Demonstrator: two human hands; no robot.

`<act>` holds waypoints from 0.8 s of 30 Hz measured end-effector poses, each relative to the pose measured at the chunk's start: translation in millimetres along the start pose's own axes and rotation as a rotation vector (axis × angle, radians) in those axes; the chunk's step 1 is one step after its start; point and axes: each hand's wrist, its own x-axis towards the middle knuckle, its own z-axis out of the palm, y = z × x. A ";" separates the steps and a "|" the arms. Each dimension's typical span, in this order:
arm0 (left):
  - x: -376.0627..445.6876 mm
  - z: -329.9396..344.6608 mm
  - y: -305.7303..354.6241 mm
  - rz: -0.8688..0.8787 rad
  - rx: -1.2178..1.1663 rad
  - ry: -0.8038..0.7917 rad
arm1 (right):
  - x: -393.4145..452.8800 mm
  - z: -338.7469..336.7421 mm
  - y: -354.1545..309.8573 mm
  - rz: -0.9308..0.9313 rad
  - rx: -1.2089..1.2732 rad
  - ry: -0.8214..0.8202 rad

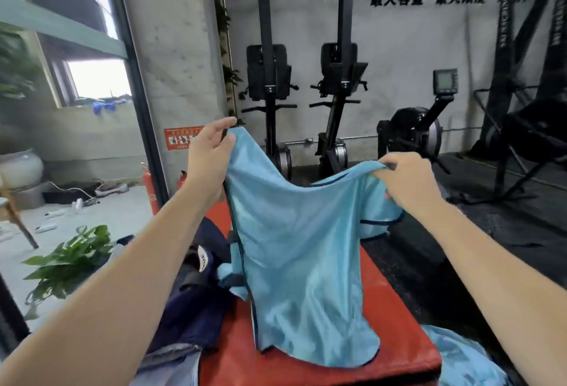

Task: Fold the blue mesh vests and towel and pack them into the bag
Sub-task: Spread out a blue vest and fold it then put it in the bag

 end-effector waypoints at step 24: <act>132.8 12.6 -41.6 0.074 0.513 -0.085 | 108.9 46.8 -11.4 -0.075 0.136 0.172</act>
